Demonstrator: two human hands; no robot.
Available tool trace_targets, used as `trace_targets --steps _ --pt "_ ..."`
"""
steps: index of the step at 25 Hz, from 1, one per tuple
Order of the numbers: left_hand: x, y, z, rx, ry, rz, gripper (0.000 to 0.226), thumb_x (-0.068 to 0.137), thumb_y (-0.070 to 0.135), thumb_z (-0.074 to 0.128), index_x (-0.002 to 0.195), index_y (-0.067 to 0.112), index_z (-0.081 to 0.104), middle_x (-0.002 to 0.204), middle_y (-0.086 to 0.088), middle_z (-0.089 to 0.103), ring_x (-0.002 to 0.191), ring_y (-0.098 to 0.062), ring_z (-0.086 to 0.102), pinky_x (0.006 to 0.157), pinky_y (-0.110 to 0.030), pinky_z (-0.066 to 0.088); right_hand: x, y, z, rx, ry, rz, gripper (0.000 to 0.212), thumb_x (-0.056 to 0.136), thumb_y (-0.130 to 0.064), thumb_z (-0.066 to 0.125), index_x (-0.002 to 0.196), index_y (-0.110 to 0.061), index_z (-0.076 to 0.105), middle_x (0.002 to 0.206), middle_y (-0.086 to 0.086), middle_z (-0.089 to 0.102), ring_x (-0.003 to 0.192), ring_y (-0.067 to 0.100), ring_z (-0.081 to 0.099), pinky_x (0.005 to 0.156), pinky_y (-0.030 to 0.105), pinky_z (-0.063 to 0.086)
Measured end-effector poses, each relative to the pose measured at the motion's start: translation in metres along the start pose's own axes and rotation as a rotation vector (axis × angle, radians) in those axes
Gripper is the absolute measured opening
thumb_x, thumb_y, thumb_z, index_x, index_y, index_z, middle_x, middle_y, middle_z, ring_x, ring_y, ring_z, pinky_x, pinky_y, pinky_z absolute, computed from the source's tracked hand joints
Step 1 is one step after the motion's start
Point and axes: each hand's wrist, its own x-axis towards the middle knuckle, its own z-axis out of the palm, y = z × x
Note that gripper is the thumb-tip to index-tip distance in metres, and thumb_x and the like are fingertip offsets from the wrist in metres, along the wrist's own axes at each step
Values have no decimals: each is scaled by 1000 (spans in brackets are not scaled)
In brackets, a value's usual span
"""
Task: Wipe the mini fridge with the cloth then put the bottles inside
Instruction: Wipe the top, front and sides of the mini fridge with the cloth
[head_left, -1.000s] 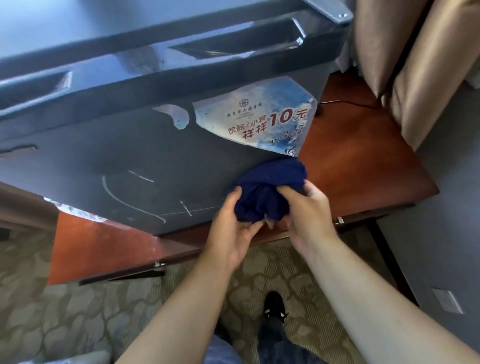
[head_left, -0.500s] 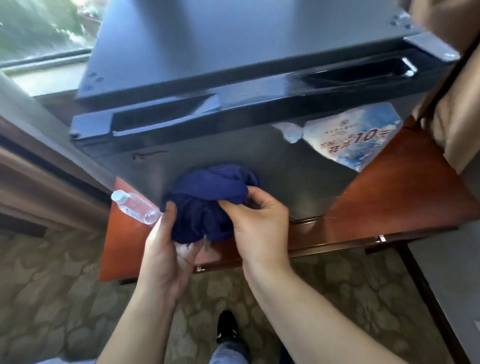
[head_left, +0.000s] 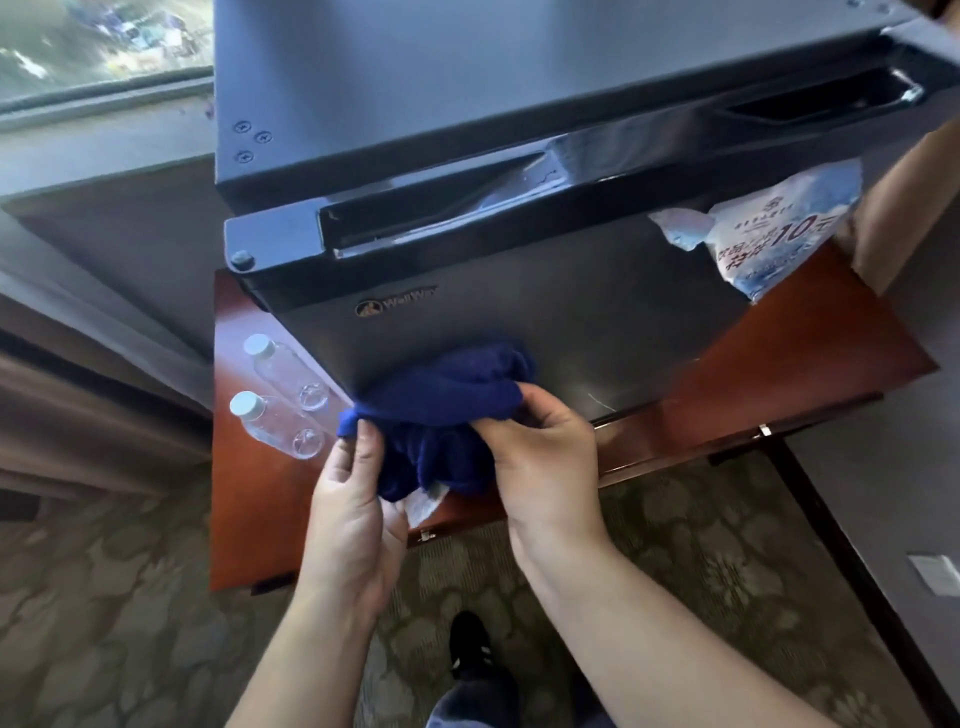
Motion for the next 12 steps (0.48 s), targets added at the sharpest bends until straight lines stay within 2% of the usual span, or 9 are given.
trace_targets --steps 3,6,9,12 --pt "15 -35 -10 54 63 -62 33 89 30 61 120 20 67 123 -9 75 107 -25 75 71 -40 65 14 21 -21 -20 57 91 17 78 4 78 89 -9 80 89 13 80 88 29 78 75 41 64" --pt "37 -75 -25 81 154 -148 27 92 25 64 118 19 67 121 -11 76 111 -32 72 86 -49 60 40 60 -42 -16 97 173 19 79 7 77 90 -8 79 90 17 80 87 34 77 73 43 63" --pt "61 -112 -50 152 296 -160 18 98 13 64 116 14 66 116 -10 77 100 -21 76 79 -39 62 70 112 -60 -39 187 348 18 80 5 77 82 -13 80 92 20 79 94 42 75 79 48 62" --pt "79 -138 -76 204 411 -155 24 98 14 67 122 11 65 120 -13 75 95 -19 77 78 -36 60 87 148 -67 -91 247 542 18 86 0 74 84 -19 77 100 16 78 95 38 74 69 40 60"
